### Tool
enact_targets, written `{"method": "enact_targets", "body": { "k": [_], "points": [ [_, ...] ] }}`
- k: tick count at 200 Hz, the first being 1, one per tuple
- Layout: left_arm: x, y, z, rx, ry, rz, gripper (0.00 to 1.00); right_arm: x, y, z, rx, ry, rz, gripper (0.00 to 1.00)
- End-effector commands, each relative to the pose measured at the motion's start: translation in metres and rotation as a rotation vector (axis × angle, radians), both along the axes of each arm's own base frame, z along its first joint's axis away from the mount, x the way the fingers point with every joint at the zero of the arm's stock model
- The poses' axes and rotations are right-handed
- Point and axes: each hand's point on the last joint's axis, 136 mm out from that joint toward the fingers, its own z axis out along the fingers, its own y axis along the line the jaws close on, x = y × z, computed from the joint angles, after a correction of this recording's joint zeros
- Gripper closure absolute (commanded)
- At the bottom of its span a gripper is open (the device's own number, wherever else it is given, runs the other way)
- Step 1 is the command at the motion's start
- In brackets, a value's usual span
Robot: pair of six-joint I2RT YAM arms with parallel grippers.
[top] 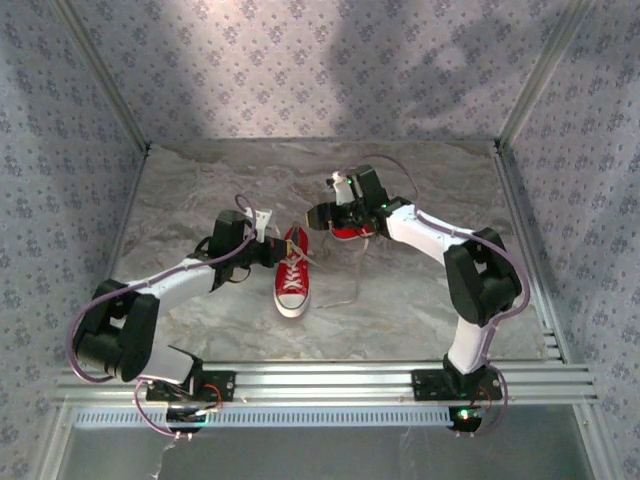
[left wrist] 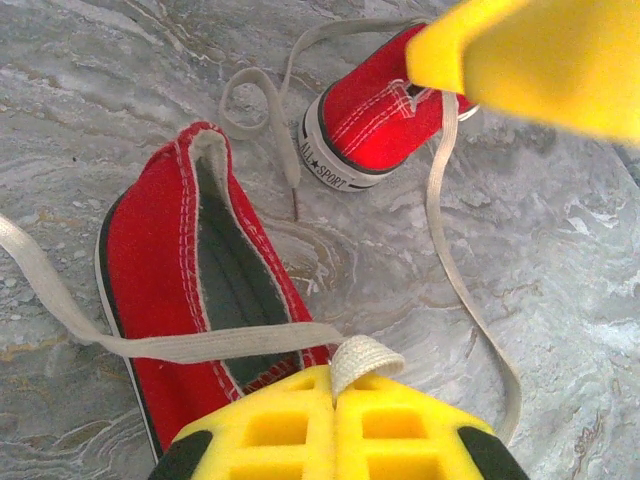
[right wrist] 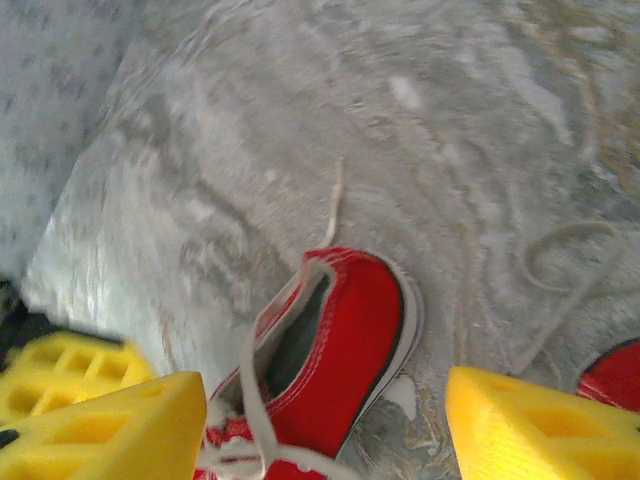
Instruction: Tie the shoes
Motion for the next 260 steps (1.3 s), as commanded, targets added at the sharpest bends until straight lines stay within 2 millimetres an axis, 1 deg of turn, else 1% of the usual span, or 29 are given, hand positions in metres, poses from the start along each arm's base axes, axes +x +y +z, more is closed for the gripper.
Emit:
{"method": "enact_targets", "body": {
  "k": [1,9,19,58,85,107,149,171,184,200,227,249,254,260],
  "points": [
    [0.009,-0.005,0.015,-0.033,-0.012,-0.015,1.00,-0.024,0.015,0.005,0.022,-0.134,0.235,0.37],
    [0.010,-0.004,0.015,-0.036,-0.007,-0.012,1.00,-0.031,0.017,0.004,0.047,-0.129,0.281,0.38],
    [0.012,-0.003,0.014,-0.040,0.001,-0.009,1.00,-0.044,0.025,0.006,0.098,-0.132,0.377,0.41],
    [0.015,-0.004,0.014,-0.067,0.030,-0.025,1.00,-0.058,0.045,0.000,0.089,-0.184,0.492,0.43],
    [0.016,-0.004,0.014,-0.073,0.041,-0.030,1.00,-0.056,0.052,-0.002,0.097,-0.178,0.522,0.45],
    [0.017,-0.004,0.014,-0.076,0.040,-0.029,1.00,-0.056,0.057,-0.007,0.098,-0.161,0.539,0.47],
    [0.015,-0.004,0.016,-0.079,0.037,-0.030,1.00,-0.051,0.061,-0.015,0.098,-0.146,0.537,0.53],
    [0.015,-0.004,0.016,-0.082,0.039,-0.027,1.00,-0.050,0.062,-0.018,0.101,-0.136,0.541,0.62],
    [0.015,-0.004,0.016,-0.088,0.041,-0.026,1.00,-0.050,0.063,-0.019,0.104,-0.130,0.537,0.72],
    [0.015,-0.005,0.017,-0.097,0.036,-0.026,1.00,-0.049,0.063,-0.019,0.110,-0.129,0.534,0.80],
    [0.014,-0.004,0.019,-0.103,0.033,-0.022,1.00,-0.045,0.061,-0.017,0.111,-0.138,0.505,1.00],
    [0.015,0.001,0.022,-0.096,0.026,0.005,0.99,-0.038,0.057,-0.014,0.095,-0.161,0.444,1.00],
    [0.016,0.002,0.024,-0.094,0.020,0.013,0.96,-0.036,0.057,-0.013,0.092,-0.168,0.433,1.00],
    [0.017,0.005,0.024,-0.088,0.020,0.033,0.88,-0.034,0.055,-0.015,0.082,-0.170,0.412,1.00]
  ]
}}
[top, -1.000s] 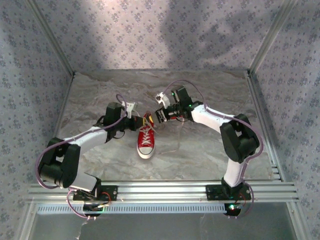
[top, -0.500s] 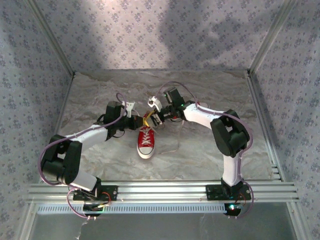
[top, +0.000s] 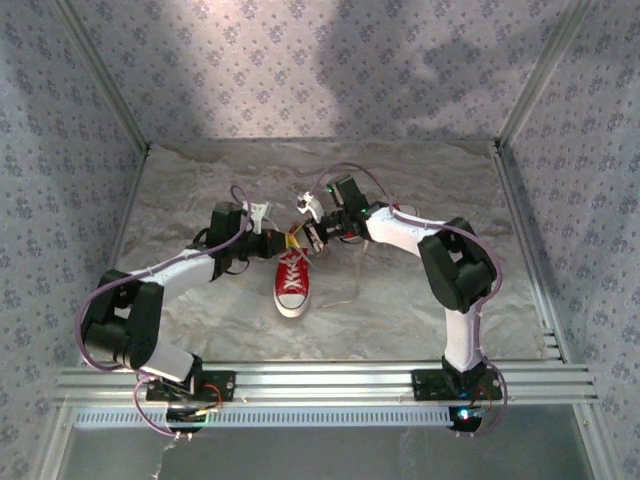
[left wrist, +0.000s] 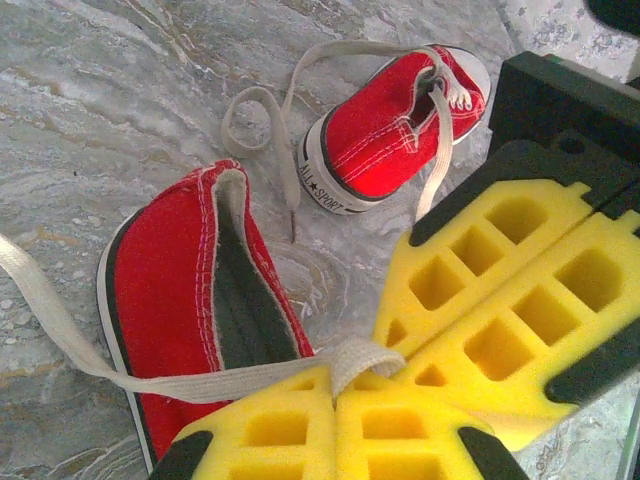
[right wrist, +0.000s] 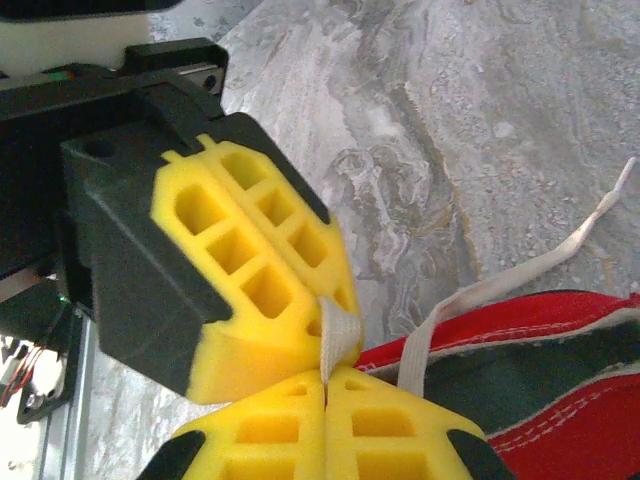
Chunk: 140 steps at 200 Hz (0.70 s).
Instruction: Tie the shoes
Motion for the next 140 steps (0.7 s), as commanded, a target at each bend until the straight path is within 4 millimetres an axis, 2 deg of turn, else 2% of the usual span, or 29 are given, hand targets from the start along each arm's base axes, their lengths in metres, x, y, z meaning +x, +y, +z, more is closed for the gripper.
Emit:
{"method": "enact_targets", "body": {
  "k": [1,22,36,56,74,86,140],
  "points": [
    [0.004,0.004,0.020,-0.020,-0.049,0.033,0.87,0.011,-0.004,0.004,-0.003,-0.032,-0.079,1.00],
    [0.012,0.017,0.024,0.012,-0.057,0.124,0.52,0.017,-0.009,0.004,-0.013,-0.044,-0.133,1.00],
    [0.019,0.030,0.023,0.047,-0.050,0.212,0.42,0.018,-0.011,0.004,-0.018,-0.049,-0.154,1.00],
    [0.032,0.055,0.009,0.151,0.048,0.378,0.43,0.020,-0.014,0.005,-0.020,-0.051,-0.180,1.00],
    [0.041,0.073,-0.008,0.252,0.158,0.501,0.53,0.018,-0.012,0.007,-0.014,-0.048,-0.175,1.00],
    [0.045,0.076,-0.017,0.300,0.212,0.524,0.56,0.015,-0.010,0.007,-0.015,-0.050,-0.171,1.00],
    [0.064,0.075,-0.044,0.419,0.352,0.588,0.56,0.010,-0.004,0.005,-0.028,-0.047,-0.153,1.00]
  ]
}}
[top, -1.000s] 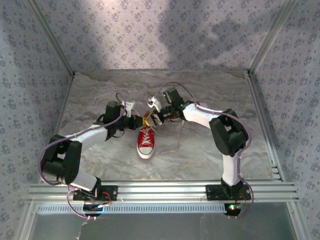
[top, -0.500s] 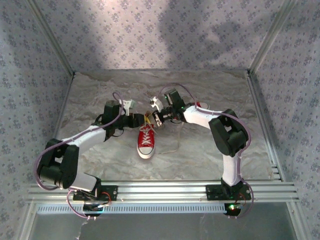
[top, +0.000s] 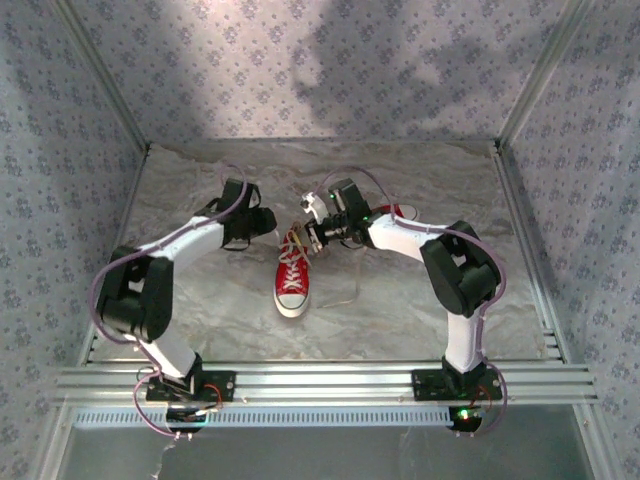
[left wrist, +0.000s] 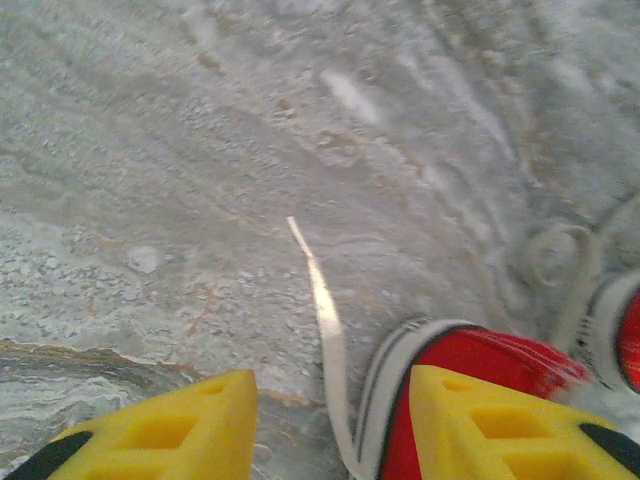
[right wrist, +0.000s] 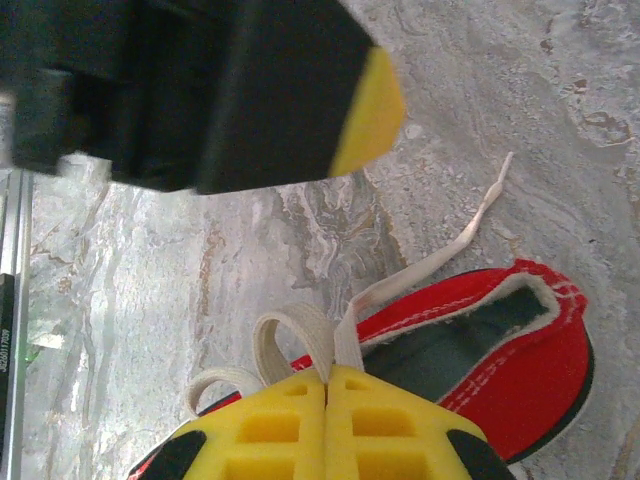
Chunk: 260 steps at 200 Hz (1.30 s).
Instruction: Tie the shoes
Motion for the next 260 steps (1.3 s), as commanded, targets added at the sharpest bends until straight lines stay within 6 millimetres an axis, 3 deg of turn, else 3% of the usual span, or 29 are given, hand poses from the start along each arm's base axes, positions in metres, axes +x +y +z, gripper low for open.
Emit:
{"method": "enact_targets", "body": {
  "k": [1,67,124,142,177,210,233,260],
  "points": [
    [-0.004,0.010,-0.015,0.081,0.111,0.070,0.56,-0.002,0.003,0.014,0.012,-0.019,-0.001,1.00],
    [0.020,-0.015,-0.039,0.075,0.160,0.060,0.51,-0.006,0.005,0.008,0.003,-0.007,0.013,1.00],
    [0.026,-0.018,-0.066,0.148,0.225,0.067,0.52,-0.008,0.007,0.010,0.011,0.000,0.021,1.00],
    [0.029,-0.018,-0.074,0.159,0.242,0.070,0.56,-0.010,0.008,0.008,0.007,0.000,0.024,1.00],
    [0.029,-0.017,-0.081,0.177,0.249,0.071,0.79,-0.010,0.008,0.008,0.008,0.003,0.020,1.00],
    [0.027,-0.012,-0.065,0.176,0.215,0.063,1.00,-0.007,0.008,0.007,0.008,0.012,-0.005,1.00],
    [0.024,-0.004,-0.044,0.123,0.168,0.077,1.00,0.000,0.006,0.006,-0.005,0.039,-0.065,1.00],
    [0.007,0.014,-0.018,0.052,0.091,0.124,1.00,0.004,0.007,0.011,-0.030,0.032,-0.127,1.00]
  ]
}}
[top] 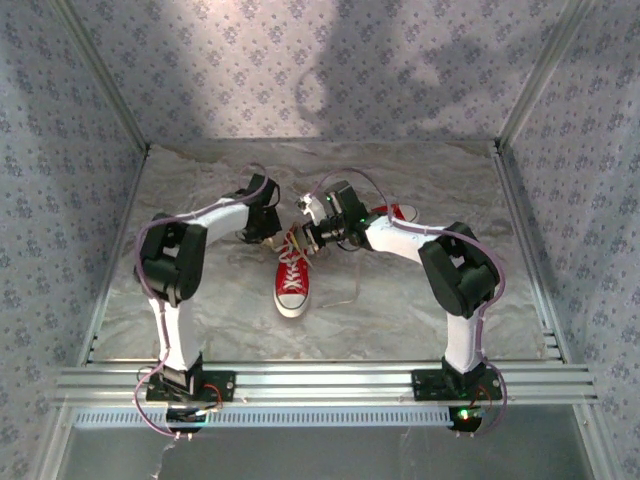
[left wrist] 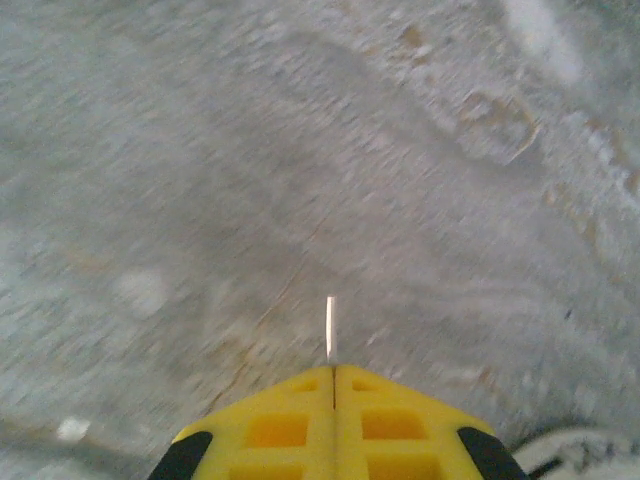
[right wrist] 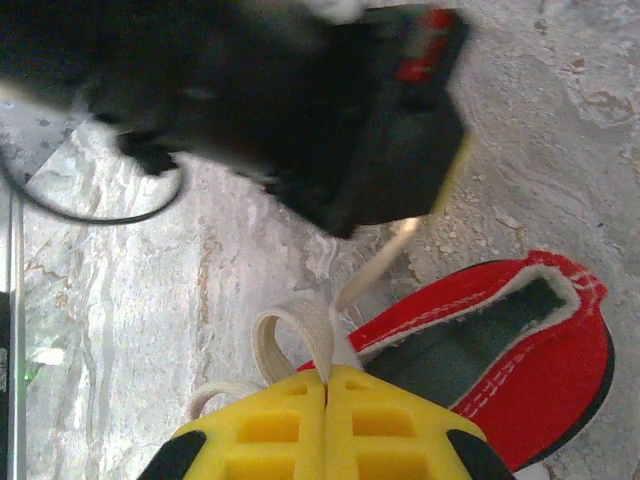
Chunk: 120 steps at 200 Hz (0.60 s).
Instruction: Tie the shoes
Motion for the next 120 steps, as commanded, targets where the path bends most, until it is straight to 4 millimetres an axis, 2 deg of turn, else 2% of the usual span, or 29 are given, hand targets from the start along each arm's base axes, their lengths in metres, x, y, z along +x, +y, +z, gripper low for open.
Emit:
{"method": "enact_targets", "body": {
  "k": [1,26,66,89,120],
  "points": [
    [-0.004,0.011,0.041,-0.078,-0.113,0.036,1.00,0.005,0.002,0.015,-0.013,-0.007,-0.073,1.00],
    [-0.029,0.024,0.060,-0.094,-0.159,0.061,1.00,0.012,-0.001,0.022,-0.016,-0.008,-0.126,1.00],
    [-0.070,0.046,0.074,-0.084,-0.203,0.092,1.00,0.013,-0.003,0.032,-0.003,-0.014,-0.160,1.00],
    [-0.085,0.060,0.083,-0.053,-0.233,0.111,1.00,0.016,-0.009,0.038,0.002,-0.034,-0.199,1.00],
    [-0.102,0.068,0.088,-0.045,-0.235,0.116,1.00,0.019,-0.014,0.041,0.014,-0.035,-0.230,1.00]
  ]
}}
